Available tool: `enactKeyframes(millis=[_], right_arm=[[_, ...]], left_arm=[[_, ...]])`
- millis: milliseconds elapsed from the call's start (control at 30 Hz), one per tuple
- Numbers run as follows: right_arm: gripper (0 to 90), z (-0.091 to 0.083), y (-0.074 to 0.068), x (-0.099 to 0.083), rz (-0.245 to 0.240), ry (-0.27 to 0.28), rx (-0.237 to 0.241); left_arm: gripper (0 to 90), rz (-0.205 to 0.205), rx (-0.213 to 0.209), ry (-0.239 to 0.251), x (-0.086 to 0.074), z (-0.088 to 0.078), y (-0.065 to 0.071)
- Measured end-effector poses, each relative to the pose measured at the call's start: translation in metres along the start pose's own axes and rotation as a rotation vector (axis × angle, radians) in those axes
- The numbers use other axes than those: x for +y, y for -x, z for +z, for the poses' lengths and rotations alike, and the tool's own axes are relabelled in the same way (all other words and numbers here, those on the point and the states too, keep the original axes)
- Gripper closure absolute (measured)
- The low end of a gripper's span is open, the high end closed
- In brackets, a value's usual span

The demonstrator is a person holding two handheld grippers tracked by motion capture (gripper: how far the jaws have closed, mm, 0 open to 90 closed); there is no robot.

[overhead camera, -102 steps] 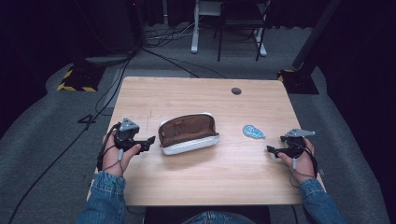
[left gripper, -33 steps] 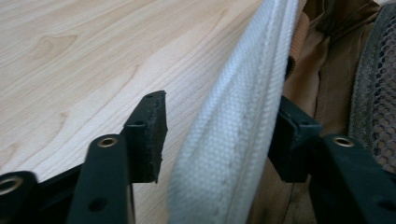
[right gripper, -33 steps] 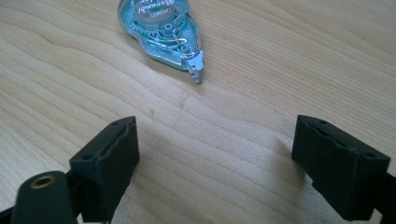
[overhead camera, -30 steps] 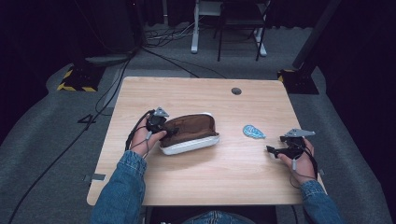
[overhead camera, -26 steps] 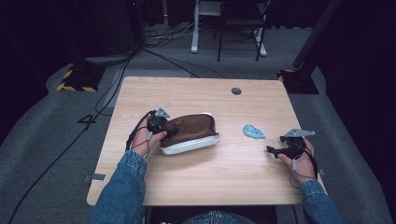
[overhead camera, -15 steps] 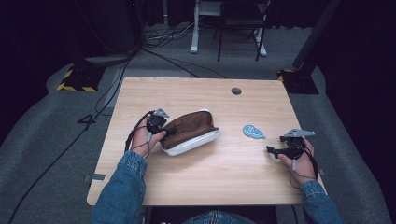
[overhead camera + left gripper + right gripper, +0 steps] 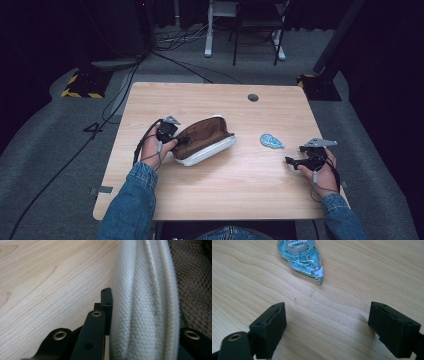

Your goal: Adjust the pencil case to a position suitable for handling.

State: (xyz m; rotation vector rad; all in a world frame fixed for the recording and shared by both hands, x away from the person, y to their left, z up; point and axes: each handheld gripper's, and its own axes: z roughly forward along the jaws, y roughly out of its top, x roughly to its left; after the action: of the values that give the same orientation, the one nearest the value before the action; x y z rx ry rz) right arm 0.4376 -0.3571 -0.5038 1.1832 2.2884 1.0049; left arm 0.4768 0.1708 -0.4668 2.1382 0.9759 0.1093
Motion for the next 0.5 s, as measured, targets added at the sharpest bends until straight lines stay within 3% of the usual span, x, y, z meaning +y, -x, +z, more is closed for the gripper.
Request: enactKeyframes(millis=[500], right_arm=[[15.2, 0.0, 0.0, 0.0, 0.0, -0.001, 0.002]], left_arm=[[84.3, 0.021, -0.035, 0.014, 0.006, -0.014, 0.016]])
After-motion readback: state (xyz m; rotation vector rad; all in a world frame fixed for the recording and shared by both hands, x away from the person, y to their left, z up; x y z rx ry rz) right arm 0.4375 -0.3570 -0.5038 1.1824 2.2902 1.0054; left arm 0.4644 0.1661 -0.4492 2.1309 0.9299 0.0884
